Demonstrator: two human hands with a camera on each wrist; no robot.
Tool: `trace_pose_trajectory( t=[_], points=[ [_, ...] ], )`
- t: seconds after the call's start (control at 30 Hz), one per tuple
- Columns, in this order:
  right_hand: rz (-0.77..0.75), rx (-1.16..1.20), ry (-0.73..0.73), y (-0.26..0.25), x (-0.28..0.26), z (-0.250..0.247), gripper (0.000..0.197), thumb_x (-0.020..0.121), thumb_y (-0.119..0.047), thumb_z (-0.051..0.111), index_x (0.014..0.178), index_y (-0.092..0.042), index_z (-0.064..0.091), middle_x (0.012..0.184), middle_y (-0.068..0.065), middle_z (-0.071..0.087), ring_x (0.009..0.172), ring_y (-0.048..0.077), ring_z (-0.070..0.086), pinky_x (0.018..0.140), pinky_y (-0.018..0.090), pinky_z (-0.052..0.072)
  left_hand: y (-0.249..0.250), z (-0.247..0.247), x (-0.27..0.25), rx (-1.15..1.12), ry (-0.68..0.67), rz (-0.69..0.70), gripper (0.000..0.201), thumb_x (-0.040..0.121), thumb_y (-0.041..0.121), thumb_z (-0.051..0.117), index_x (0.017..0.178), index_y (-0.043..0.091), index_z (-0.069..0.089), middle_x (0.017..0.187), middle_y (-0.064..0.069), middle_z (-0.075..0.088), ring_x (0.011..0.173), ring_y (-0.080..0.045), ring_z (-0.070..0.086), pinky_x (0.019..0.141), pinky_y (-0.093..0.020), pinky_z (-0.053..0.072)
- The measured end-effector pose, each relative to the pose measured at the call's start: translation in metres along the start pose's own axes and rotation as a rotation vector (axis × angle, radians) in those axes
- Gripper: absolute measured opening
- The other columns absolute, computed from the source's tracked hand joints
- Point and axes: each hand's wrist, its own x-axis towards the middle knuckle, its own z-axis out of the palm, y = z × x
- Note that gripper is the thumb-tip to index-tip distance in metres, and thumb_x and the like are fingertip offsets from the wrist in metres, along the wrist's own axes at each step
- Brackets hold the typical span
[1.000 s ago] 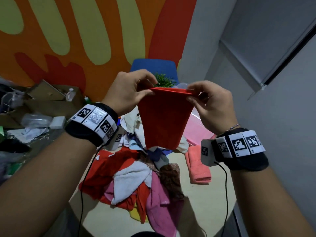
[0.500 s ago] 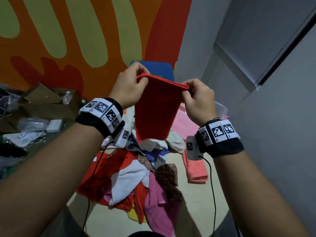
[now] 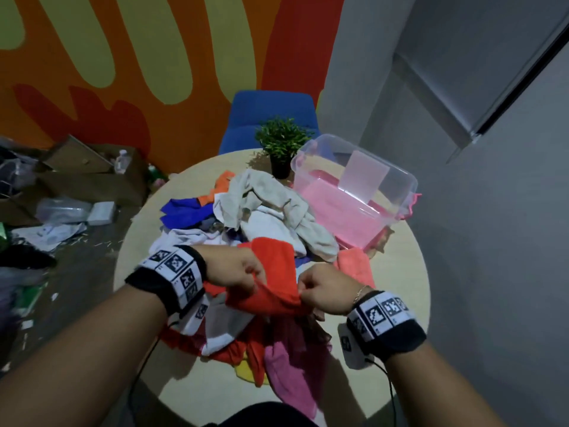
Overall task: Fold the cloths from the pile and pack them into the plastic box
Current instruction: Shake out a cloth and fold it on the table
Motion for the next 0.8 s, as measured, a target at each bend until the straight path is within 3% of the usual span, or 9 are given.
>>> trace_pose_trajectory(
  t=[0.1, 0.23, 0.33, 0.4, 0.47, 0.53, 0.63, 0.7, 0.8],
  points=[
    [0.015, 0.082, -0.024, 0.015, 0.007, 0.027, 0.018, 0.068, -0.024, 0.047, 0.052, -0.020, 0.053, 0.060, 0.003, 0.057, 0.055, 0.010, 0.051, 0.059, 0.028, 0.045, -0.014, 0.020, 0.005, -0.137, -0.128, 0.023, 0.012, 0.098, 0.017, 0.062, 0.103, 0.014, 0.073, 0.092, 0.002, 0.072, 0.079, -0.006, 0.062, 0.080, -0.025, 0.051],
    [0.068, 0.194, 0.015, 0.032, 0.014, 0.041, 0.020, 0.077, -0.022, 0.053, 0.058, -0.026, 0.058, 0.074, 0.006, 0.067, 0.064, 0.014, 0.062, 0.067, 0.037, 0.056, -0.037, 0.032, 0.012, -0.313, -0.066, 0.004, 0.021, 0.096, 0.030, 0.065, 0.111, 0.016, 0.070, 0.095, -0.009, 0.071, 0.084, -0.018, 0.061, 0.081, -0.036, 0.049],
    [0.108, 0.334, 0.103, 0.036, 0.020, 0.037, 0.020, 0.084, -0.003, 0.053, 0.072, -0.018, 0.061, 0.051, -0.009, 0.061, 0.046, 0.004, 0.056, 0.047, 0.018, 0.044, -0.049, 0.042, 0.013, -0.463, -0.022, -0.043, 0.017, 0.095, 0.023, 0.068, 0.107, 0.011, 0.071, 0.094, -0.006, 0.072, 0.086, -0.019, 0.065, 0.078, -0.030, 0.053],
    [0.078, 0.359, 0.134, 0.032, 0.023, 0.031, 0.022, 0.086, 0.004, 0.051, 0.075, -0.014, 0.059, 0.043, -0.013, 0.056, 0.038, 0.002, 0.053, 0.041, 0.010, 0.035, -0.051, 0.045, 0.012, -0.477, 0.078, -0.056, 0.009, 0.093, 0.020, 0.070, 0.098, 0.013, 0.073, 0.089, -0.003, 0.073, 0.083, -0.016, 0.067, 0.074, -0.027, 0.054],
    [0.031, 0.358, 0.177, 0.027, 0.026, 0.024, 0.024, 0.085, 0.005, 0.052, 0.078, -0.015, 0.062, 0.049, -0.011, 0.060, 0.041, 0.001, 0.055, 0.042, 0.011, 0.038, -0.049, 0.039, 0.009, -0.436, 0.190, -0.032, 0.008, 0.091, 0.020, 0.072, 0.096, 0.013, 0.074, 0.088, -0.003, 0.074, 0.081, -0.013, 0.067, 0.078, -0.030, 0.053],
    [-0.054, 0.354, 0.288, 0.022, 0.027, 0.011, 0.030, 0.085, 0.003, 0.056, 0.089, -0.025, 0.066, 0.065, -0.002, 0.066, 0.051, 0.001, 0.057, 0.051, 0.019, 0.047, -0.036, 0.023, 0.001, -0.379, 0.328, 0.012, 0.009, 0.093, 0.019, 0.070, 0.100, 0.017, 0.075, 0.093, 0.002, 0.076, 0.086, -0.006, 0.069, 0.083, -0.026, 0.053],
    [-0.208, 0.351, 0.506, 0.004, 0.022, -0.027, 0.037, 0.092, -0.006, 0.061, 0.104, -0.040, 0.062, 0.071, 0.008, 0.067, 0.055, 0.012, 0.058, 0.055, 0.031, 0.050, -0.007, -0.017, -0.016, -0.304, 0.714, 0.098, 0.023, 0.096, 0.018, 0.064, 0.114, 0.032, 0.068, 0.107, 0.016, 0.068, 0.098, -0.002, 0.065, 0.086, -0.023, 0.052],
    [-0.320, 0.381, 0.608, -0.012, 0.014, -0.058, 0.027, 0.093, -0.009, 0.065, 0.099, -0.035, 0.064, 0.071, 0.004, 0.066, 0.054, 0.018, 0.058, 0.053, 0.033, 0.051, 0.015, -0.045, -0.030, -0.260, 0.907, 0.254, 0.022, 0.093, 0.011, 0.068, 0.105, 0.029, 0.066, 0.100, 0.012, 0.067, 0.096, -0.002, 0.064, 0.086, -0.021, 0.050],
    [-0.418, 0.338, 0.690, -0.031, 0.004, -0.098, 0.017, 0.092, -0.009, 0.068, 0.093, -0.026, 0.065, 0.068, 0.001, 0.065, 0.055, 0.016, 0.060, 0.057, 0.028, 0.051, 0.044, -0.080, -0.051, -0.120, 0.946, 0.367, 0.024, 0.088, 0.004, 0.072, 0.092, 0.027, 0.066, 0.090, 0.010, 0.068, 0.086, 0.001, 0.062, 0.080, -0.016, 0.046]
  ],
)
